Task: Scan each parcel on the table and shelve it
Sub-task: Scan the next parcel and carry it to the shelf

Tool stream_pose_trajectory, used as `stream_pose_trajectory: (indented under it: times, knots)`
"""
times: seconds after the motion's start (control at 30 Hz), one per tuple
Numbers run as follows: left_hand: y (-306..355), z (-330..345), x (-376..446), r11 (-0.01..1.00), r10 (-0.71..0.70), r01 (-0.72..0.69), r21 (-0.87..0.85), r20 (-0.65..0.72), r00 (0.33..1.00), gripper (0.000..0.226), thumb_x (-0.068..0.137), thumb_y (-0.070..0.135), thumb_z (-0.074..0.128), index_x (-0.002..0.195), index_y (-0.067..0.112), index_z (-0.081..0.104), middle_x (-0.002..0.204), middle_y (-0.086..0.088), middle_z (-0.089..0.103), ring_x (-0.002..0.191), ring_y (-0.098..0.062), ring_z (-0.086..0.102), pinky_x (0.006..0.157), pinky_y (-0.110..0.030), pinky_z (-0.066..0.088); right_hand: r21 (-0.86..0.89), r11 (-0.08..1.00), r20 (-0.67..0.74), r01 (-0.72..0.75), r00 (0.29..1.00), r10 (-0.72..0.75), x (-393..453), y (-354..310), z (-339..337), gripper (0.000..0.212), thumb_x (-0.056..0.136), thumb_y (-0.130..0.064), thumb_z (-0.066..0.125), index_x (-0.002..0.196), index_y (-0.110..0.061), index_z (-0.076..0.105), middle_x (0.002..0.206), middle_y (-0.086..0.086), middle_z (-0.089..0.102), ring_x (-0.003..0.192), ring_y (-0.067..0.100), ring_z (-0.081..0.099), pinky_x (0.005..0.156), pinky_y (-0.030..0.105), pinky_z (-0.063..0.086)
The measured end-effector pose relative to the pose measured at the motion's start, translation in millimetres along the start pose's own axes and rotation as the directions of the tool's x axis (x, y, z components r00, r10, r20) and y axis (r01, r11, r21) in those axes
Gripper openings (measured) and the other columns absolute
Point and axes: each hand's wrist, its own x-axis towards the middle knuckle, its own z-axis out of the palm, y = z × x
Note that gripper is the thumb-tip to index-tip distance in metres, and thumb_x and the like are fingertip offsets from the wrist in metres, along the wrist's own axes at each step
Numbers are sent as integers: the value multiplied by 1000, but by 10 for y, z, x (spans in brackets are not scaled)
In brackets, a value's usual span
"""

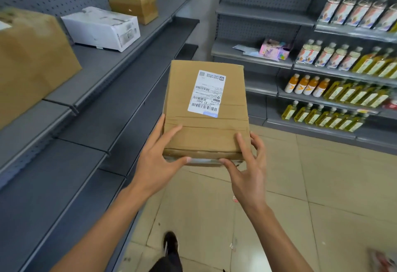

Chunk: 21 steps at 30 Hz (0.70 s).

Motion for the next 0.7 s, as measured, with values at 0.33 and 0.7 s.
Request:
stream_pose_trajectory:
  times: [0.33,0.7]
  knots:
    - [-599,235,1483,999,-19,18,-42,-20,1000,85,71,26,92,144,43,52,166,26,14,147,7,27,115,-30,35,-52,998,51,-23,998,25,1328,463,739,73,79,-15,87,145,-17,55,153,12,36,141,19,36,117,22,30]
    - [-894,605,3100,996,53,-45,-78,93,994,85,70,27,92,143,45,52,165,30,13,147,6,28,117,-33,36,-73,995,-61,-74,996,70,2472,1027,1157,74,78,-17,86,145,-19,55,153,10,36,140,19,38,114,16,30]
